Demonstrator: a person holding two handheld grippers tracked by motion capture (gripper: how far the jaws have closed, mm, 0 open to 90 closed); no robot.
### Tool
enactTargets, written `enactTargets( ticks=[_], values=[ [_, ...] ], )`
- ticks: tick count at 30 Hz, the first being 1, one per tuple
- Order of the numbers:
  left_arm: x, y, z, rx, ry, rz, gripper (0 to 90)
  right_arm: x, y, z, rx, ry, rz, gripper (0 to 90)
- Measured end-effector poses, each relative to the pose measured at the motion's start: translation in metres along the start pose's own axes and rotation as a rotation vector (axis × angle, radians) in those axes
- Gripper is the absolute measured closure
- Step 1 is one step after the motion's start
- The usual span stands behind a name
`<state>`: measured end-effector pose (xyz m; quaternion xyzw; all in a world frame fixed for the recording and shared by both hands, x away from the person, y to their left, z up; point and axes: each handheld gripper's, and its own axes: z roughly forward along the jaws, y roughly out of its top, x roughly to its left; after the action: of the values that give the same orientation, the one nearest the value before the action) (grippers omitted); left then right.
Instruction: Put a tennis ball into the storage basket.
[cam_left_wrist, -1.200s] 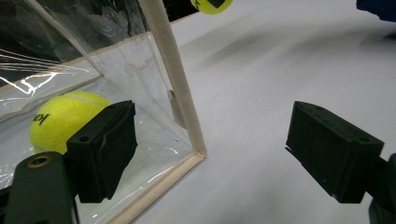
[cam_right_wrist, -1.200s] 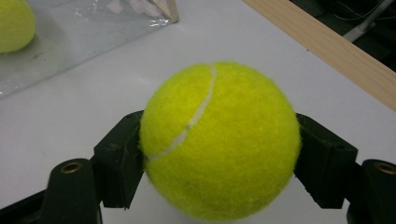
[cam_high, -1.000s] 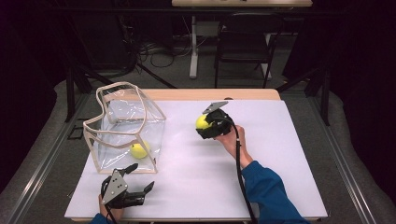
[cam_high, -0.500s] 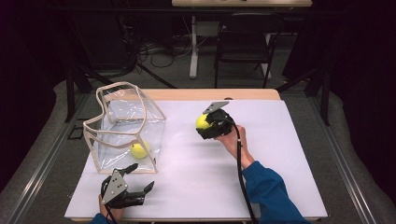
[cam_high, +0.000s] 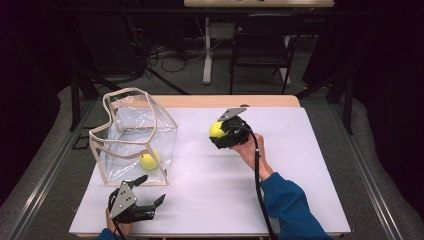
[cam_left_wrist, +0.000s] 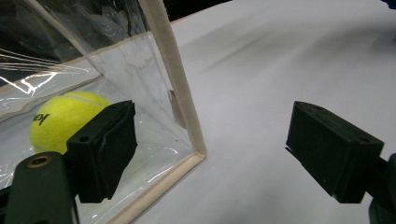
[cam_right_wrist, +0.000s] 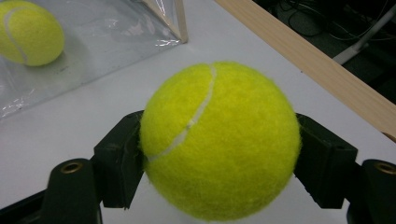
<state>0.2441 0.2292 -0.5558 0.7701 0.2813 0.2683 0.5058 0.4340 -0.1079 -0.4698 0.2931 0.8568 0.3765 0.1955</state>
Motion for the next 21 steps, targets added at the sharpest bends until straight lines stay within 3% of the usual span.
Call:
enactTargets(
  ticks=[9,13,21],
  values=[
    [0.000,0.000,0.000,-0.004,0.001,-0.002,15.8,0.005,0.006,-0.008,-0.018,0.004,-0.019,25.3],
    [0.000,0.000,0.000,-0.001,0.000,-0.002,15.8,0.004,0.008,-0.009,-0.030,0.035,-0.004,25.3],
    [0.000,0.000,0.000,-0.003,0.001,-0.002,15.8,0.005,0.012,-0.016,-0.044,0.036,-0.006,25.3]
  ],
)
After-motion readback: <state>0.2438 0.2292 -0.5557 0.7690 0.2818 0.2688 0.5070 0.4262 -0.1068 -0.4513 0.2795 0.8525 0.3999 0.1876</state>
